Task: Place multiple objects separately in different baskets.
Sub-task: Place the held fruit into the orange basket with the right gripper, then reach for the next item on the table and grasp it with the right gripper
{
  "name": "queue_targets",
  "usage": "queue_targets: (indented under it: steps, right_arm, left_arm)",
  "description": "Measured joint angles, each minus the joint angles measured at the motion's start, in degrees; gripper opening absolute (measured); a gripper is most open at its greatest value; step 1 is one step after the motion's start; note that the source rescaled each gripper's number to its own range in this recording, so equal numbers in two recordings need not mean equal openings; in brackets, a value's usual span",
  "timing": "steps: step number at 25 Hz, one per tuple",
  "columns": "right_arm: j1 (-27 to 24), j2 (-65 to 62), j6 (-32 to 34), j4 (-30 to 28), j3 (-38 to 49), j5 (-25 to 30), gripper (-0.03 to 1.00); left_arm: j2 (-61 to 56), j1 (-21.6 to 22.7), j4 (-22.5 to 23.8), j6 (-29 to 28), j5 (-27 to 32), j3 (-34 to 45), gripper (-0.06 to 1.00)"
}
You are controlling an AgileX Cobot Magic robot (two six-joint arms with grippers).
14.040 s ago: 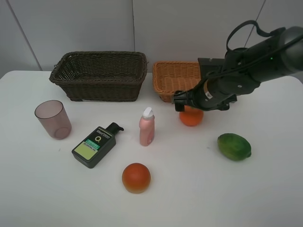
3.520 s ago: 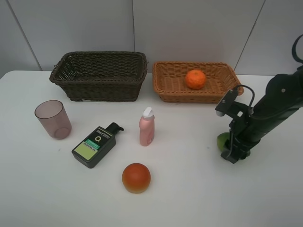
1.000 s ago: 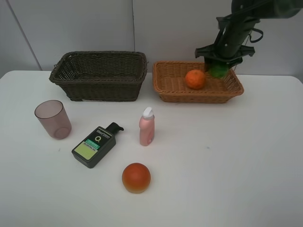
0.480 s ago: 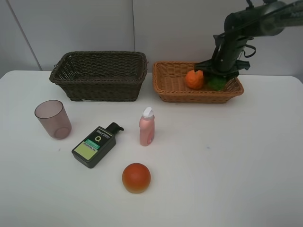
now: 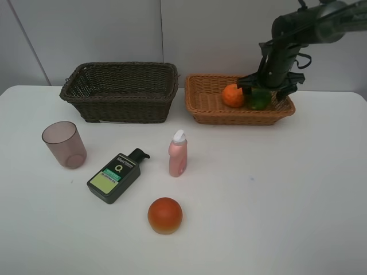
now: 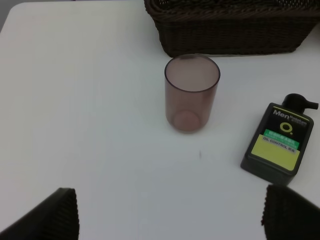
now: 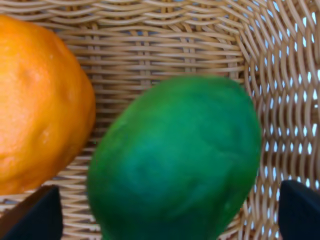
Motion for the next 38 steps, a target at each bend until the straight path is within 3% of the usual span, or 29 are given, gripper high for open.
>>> queue_targets:
  steps: [6,15,24,28,38]
  right_arm:
    - [0.2,-2.6,-0.1,-0.1,0.0,4.4,0.91]
    - [4.1,-6.3,-4.4,2.4,0.0,19.2,0.91]
    - [13.2,-14.1,-4.0,5.9,0.5,20.6,0.91]
    - [16.7,-17.4,0.9,6.5,5.2,20.6,0.91]
    - [27.0,-19.8,22.4,3.8,11.7,18.4,0.91]
  left_arm:
    - [0.0,0.0,0.0,0.0,0.0,0.0,0.95]
    - [0.0,0.0,0.0,0.0,0.0,0.0,0.95]
    - [0.0,0.0,0.0,0.0,0.0,0.0,0.95]
    - [0.0,0.0,0.0,0.0,0.0,0.0,0.95]
    - [0.0,0.0,0.0,0.0,0.0,0.0,0.95]
